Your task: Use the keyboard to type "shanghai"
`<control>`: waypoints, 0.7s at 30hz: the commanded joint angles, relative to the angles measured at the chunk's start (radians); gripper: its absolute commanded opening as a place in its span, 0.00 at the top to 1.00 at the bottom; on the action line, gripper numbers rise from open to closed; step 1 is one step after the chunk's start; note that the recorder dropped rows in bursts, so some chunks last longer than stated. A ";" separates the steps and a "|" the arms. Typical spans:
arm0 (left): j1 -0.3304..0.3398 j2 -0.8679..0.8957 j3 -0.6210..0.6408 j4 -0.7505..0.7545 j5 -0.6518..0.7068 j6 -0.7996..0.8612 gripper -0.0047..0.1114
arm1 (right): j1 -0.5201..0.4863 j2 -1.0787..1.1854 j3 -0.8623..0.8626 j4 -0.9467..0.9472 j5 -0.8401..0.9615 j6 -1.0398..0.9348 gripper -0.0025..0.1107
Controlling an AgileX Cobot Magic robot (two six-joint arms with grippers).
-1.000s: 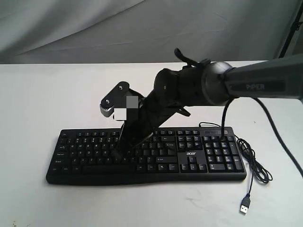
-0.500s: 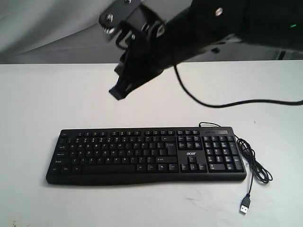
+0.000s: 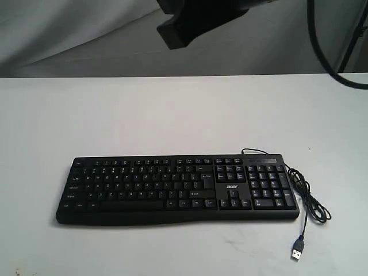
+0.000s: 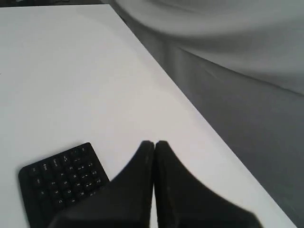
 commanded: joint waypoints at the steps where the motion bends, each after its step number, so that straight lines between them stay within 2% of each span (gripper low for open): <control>1: -0.006 -0.002 0.002 0.000 -0.006 -0.003 0.96 | -0.007 -0.027 0.000 -0.015 -0.038 0.007 0.98; 5: -0.006 -0.002 0.002 0.000 -0.006 -0.003 0.96 | -0.035 -0.048 0.000 -0.037 -0.120 0.209 0.98; 11: -0.006 -0.002 0.002 0.000 -0.006 -0.003 0.96 | -0.146 -0.056 0.036 -0.112 -0.111 0.404 0.98; 15: -0.006 -0.002 0.002 0.000 -0.006 -0.003 0.96 | -0.242 -0.117 0.161 -0.118 -0.162 0.436 0.98; 21: -0.006 -0.002 0.002 0.000 -0.006 -0.003 0.96 | -0.416 -0.295 0.452 -0.103 -0.293 0.443 0.98</control>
